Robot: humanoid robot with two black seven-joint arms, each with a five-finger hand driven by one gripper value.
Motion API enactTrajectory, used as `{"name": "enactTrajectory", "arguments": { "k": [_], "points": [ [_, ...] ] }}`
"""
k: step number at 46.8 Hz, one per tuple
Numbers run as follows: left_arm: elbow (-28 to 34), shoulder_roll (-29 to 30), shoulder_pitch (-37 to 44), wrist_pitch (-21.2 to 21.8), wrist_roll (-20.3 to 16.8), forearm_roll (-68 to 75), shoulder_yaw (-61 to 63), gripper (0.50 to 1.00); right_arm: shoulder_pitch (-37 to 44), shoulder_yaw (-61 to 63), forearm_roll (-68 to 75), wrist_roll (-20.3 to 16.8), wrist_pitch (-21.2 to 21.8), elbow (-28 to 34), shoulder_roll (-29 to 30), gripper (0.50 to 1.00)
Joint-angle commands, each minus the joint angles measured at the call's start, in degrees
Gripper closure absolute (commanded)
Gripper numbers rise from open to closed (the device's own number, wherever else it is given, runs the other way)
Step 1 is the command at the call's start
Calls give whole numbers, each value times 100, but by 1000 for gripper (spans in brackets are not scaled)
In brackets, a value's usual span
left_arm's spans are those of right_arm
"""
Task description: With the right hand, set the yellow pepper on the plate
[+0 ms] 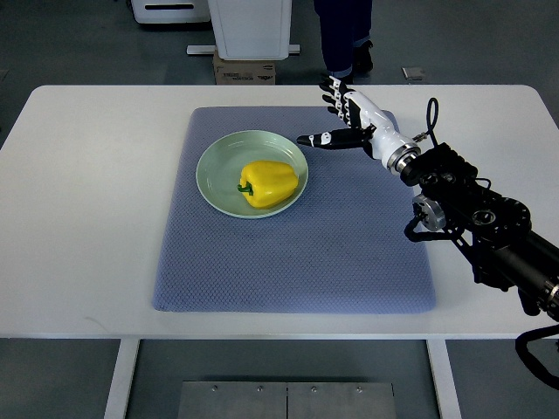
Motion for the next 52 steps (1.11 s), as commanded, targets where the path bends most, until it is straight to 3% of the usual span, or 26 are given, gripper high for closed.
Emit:
{"name": "enactTrajectory", "arguments": {
  "k": [1, 24, 38, 52],
  "points": [
    [0, 0, -1, 0, 1, 0, 0, 500, -171, 456, 7, -137, 6, 9, -12, 502],
    [0, 0, -1, 0, 1, 0, 0, 500, -1042, 2328, 930, -576, 15, 624, -153, 500],
    [0, 0, -1, 0, 1, 0, 0, 500, -1499, 2804, 939, -524, 41, 1081, -144, 500],
    [0, 0, -1, 0, 1, 0, 0, 500, -1798, 2839, 939, -497, 23, 1029, -135, 500]
  ]
}}
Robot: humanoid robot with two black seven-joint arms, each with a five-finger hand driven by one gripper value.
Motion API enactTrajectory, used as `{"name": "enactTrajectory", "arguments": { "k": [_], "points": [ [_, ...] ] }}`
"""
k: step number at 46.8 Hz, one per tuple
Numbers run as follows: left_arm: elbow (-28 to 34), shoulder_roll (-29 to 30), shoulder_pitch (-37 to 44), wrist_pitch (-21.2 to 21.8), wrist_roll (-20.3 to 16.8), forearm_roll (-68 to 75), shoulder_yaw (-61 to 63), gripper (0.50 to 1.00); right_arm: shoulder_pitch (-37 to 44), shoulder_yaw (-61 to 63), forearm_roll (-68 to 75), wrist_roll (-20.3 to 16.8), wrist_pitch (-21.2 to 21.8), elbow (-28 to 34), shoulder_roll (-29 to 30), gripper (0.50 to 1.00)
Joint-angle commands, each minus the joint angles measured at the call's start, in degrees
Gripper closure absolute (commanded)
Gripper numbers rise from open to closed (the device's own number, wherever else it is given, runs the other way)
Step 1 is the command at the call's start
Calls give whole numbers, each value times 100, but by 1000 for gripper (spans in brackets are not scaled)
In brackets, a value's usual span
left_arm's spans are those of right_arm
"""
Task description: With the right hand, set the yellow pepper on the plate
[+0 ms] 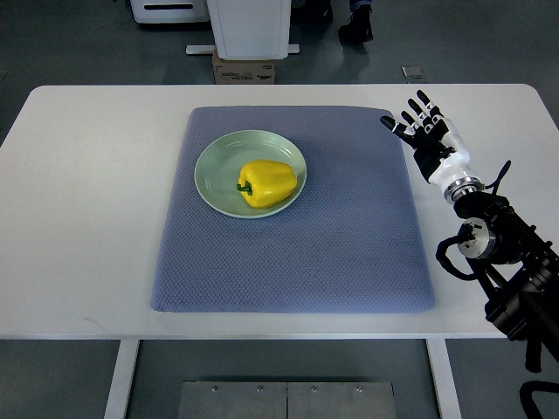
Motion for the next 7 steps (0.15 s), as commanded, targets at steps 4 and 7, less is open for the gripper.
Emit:
{"name": "enactTrajectory", "arguments": {
  "k": [4, 7],
  "points": [
    [0, 0, 0, -1, -1, 0, 0, 500, -83, 139, 8, -15, 7, -57, 37, 500],
    [0, 0, 0, -1, -1, 0, 0, 500, -92, 192, 8, -6, 16, -40, 72, 500]
  ]
}}
